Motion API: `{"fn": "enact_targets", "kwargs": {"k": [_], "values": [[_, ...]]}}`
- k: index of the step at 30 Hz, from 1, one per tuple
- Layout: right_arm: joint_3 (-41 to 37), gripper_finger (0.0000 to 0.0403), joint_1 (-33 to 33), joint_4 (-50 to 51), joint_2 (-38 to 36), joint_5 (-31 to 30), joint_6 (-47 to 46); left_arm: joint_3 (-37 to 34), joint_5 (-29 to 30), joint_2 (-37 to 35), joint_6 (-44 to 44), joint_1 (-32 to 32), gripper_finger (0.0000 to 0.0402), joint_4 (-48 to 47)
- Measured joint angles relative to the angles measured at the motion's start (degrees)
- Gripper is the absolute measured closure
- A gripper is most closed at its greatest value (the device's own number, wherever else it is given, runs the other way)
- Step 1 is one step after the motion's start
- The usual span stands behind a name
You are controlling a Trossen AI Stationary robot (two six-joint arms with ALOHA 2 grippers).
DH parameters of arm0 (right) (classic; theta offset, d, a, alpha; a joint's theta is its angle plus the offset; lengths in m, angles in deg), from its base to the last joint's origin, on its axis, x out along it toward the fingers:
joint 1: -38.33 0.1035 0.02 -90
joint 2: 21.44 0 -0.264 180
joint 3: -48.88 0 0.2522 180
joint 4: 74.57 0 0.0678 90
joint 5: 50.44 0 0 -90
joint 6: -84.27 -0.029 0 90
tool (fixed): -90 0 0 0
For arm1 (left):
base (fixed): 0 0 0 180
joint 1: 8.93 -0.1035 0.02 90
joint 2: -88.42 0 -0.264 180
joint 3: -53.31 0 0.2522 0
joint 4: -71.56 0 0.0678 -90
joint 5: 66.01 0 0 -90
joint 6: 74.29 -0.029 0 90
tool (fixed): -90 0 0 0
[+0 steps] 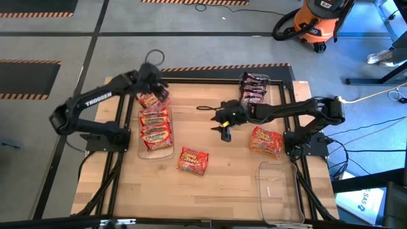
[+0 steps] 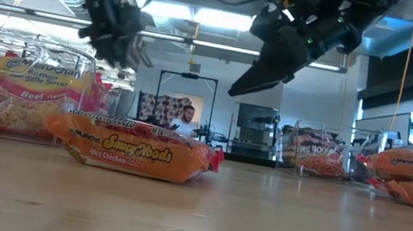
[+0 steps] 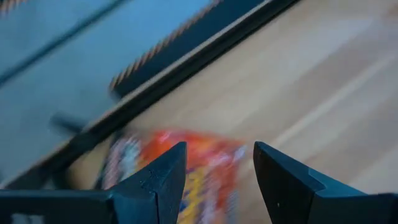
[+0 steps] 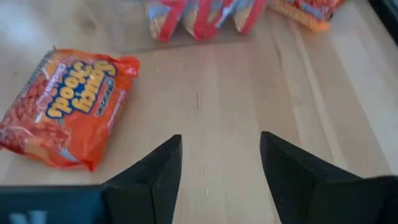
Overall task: Sort Maruchan noodles
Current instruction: Put the black noodle pack into the top transparent bin
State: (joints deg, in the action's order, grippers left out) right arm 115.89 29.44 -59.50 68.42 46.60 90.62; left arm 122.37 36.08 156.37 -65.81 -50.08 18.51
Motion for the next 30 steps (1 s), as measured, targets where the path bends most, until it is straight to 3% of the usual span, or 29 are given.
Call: {"fn": "enact_targets", "kwargs": {"k": [4,11,21,30], "values": [[-1.5,0.0210,-0.1,-3.6,0.0,-0.1,1.9,4.0,0.5,5.1,-0.7,-9.9,0.0221,-7.7],[-2.3,0.0210,-0.2,-5.1,0.0,-1.7,5.9,4.9,0.7,16.4,-4.1,-20.5,0.0221,-7.5],[-2.3,0.0210,-0.2,-5.1,0.0,-1.7,4.6,4.9,1.5,28.2,-6.5,-21.8,0.0256,-8.4],[-2.3,0.0210,-0.2,-6.3,0.0,-2.5,3.9,4.9,-9.1,28.4,-9.2,-21.0,0.0280,-5.4]]}}
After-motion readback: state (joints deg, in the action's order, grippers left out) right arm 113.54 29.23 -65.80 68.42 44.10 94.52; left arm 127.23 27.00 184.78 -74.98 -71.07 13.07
